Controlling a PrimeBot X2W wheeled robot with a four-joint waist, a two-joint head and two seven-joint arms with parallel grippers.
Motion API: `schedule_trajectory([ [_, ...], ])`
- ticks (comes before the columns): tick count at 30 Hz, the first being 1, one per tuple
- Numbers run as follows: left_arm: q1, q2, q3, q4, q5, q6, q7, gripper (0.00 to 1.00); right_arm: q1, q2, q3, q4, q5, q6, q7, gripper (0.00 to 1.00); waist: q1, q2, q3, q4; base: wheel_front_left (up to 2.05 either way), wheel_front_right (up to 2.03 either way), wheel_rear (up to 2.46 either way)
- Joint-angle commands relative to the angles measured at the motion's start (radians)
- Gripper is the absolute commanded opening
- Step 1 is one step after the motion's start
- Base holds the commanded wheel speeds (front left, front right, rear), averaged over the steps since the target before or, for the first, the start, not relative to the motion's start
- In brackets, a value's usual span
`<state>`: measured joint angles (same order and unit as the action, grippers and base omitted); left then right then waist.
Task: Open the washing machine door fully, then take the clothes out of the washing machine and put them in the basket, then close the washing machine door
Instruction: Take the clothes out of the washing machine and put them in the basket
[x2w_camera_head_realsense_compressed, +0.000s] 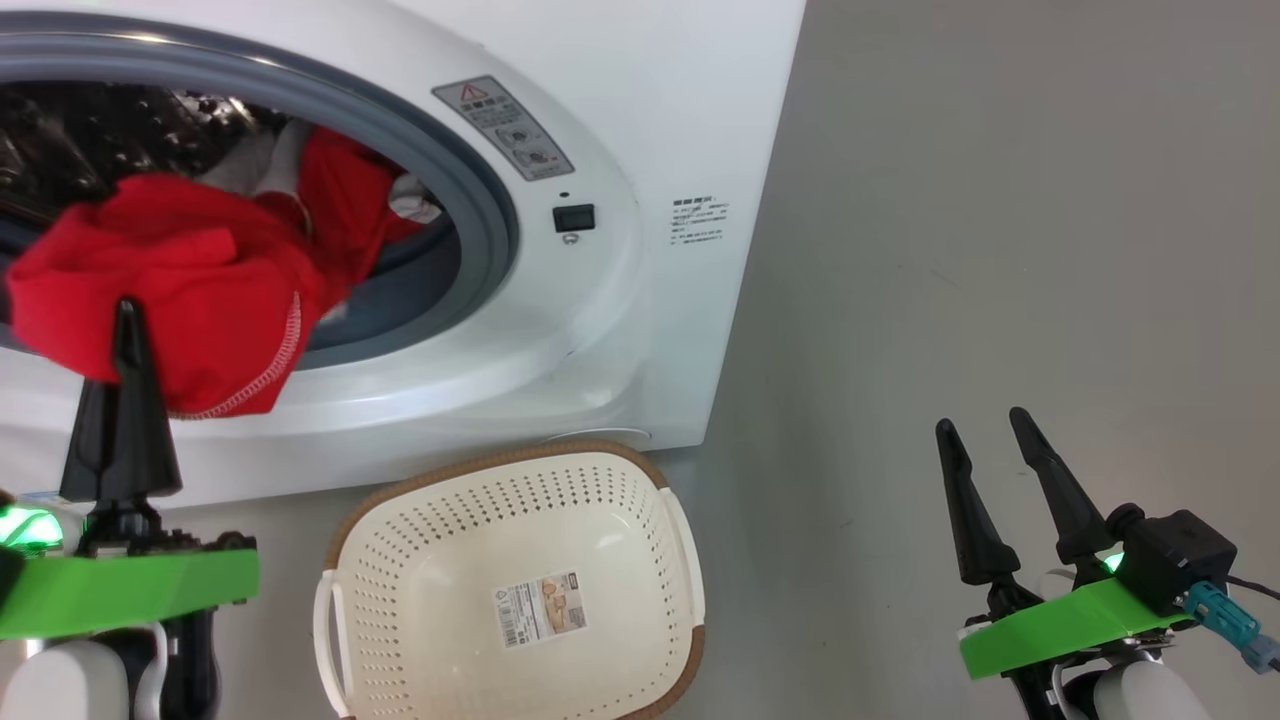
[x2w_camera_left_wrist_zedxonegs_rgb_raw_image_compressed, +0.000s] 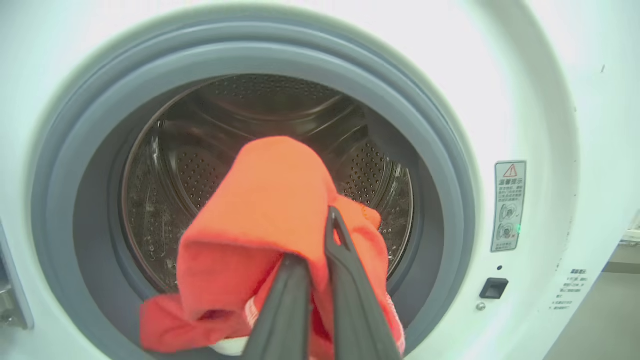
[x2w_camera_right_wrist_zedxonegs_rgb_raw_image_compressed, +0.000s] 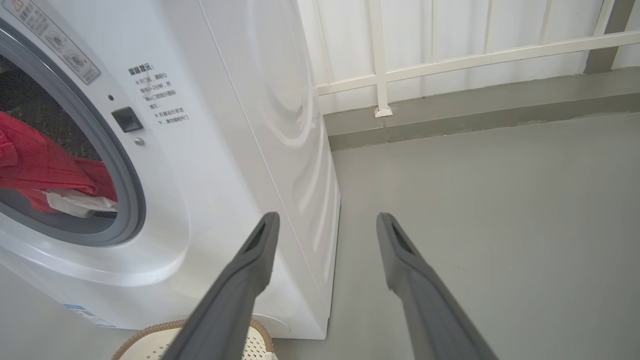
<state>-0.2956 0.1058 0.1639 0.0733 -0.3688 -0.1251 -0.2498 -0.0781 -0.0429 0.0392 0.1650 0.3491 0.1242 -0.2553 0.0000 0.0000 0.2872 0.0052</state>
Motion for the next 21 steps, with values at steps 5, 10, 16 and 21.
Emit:
schedule_trajectory([
  [5,0.038,0.002,0.04,-0.128,0.015,-0.006,-0.012,0.0,0.001,-0.007,0.02,-0.017,-0.011,0.007,-0.006,1.0,0.0,0.0,-0.003,0.009,0.0,0.0,0.0],
  [10,0.065,-0.018,0.053,-0.222,0.02,-0.006,-0.012,0.0,0.0,-0.007,0.023,-0.015,-0.011,0.007,-0.006,1.0,0.0,0.0,-0.004,0.006,0.0,0.0,0.0],
  [16,0.101,-0.036,0.055,-0.216,0.023,-0.006,-0.012,0.0,-0.002,-0.007,0.025,-0.016,-0.008,0.007,-0.006,1.0,0.0,0.0,0.003,-0.001,0.0,0.0,0.0],
  [21,0.122,-0.041,0.038,-0.147,0.022,-0.006,-0.012,0.0,-0.005,-0.007,0.027,-0.02,-0.005,0.007,-0.006,1.0,0.0,0.0,0.014,-0.004,0.0,0.0,0.0],
])
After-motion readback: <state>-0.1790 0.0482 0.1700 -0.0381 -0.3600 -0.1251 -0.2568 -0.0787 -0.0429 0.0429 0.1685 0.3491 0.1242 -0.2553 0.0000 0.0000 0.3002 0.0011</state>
